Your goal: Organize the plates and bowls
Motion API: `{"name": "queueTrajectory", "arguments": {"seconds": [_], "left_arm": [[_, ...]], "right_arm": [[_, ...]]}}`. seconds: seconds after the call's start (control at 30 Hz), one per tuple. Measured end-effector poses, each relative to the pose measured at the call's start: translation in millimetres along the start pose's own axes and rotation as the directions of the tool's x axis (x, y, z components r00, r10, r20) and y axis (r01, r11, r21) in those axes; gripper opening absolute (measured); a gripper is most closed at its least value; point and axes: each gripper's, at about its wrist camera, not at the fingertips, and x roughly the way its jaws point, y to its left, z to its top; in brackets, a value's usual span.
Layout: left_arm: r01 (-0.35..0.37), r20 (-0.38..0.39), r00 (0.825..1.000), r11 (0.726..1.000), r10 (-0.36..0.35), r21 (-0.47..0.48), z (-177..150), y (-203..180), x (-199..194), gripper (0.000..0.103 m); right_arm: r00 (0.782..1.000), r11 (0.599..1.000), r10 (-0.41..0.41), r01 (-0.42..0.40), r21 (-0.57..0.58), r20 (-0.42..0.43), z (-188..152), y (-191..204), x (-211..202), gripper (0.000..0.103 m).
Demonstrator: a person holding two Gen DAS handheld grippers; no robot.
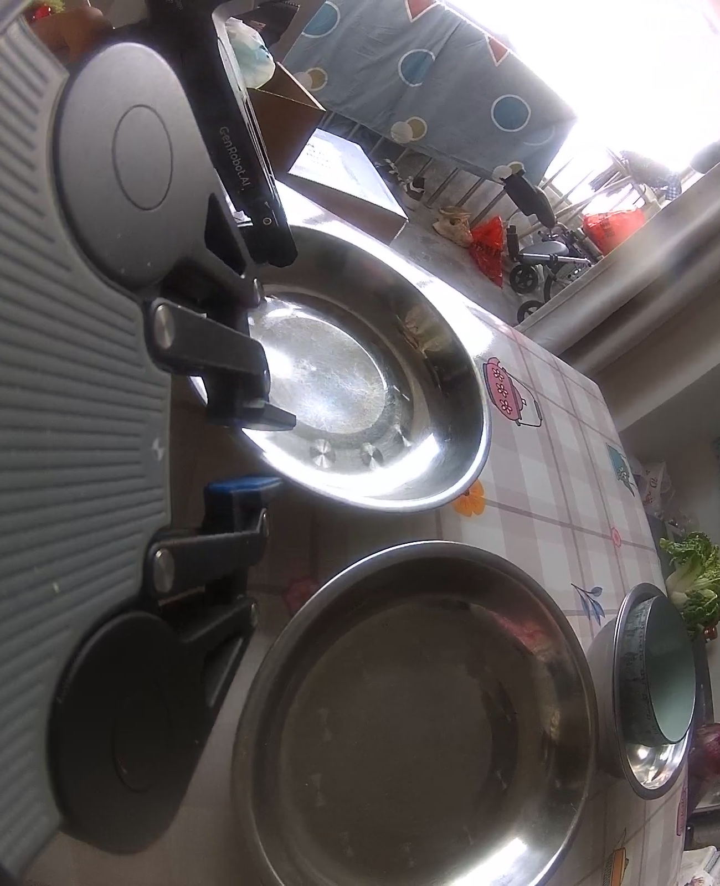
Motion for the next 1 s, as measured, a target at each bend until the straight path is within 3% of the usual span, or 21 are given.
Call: {"name": "queueTrajectory", "arguments": {"seconds": [0.33, 0.5, 0.83, 1.0], "left_arm": [[0.106, -0.033, 0.994, 0.994, -0.106, 0.012, -25.8, 11.9, -23.7, 0.017], [0.124, -0.021, 0.992, 0.992, -0.124, -0.002, -35.9, 14.9, -31.5, 0.018], [0.080, 0.039, 0.996, 0.996, -0.079, -0.031, -24.6, 22.1, -29.9, 0.020], [0.084, 0.031, 0.996, 0.996, -0.083, -0.036, -23.1, 23.4, -22.7, 0.018]], "right_arm": [[0.996, 0.998, 0.047, -0.051, -0.040, -0.082, -23.9, -5.1, -22.8, 0.016], [0.994, 0.992, 0.056, -0.066, -0.105, -0.094, -31.2, -2.4, -30.1, 0.018], [0.998, 0.974, -0.056, 0.056, -0.218, 0.007, -27.4, 5.6, -31.7, 0.021], [0.998, 0.974, -0.055, 0.057, -0.220, 0.018, -27.6, 4.7, -26.0, 0.016]]}}
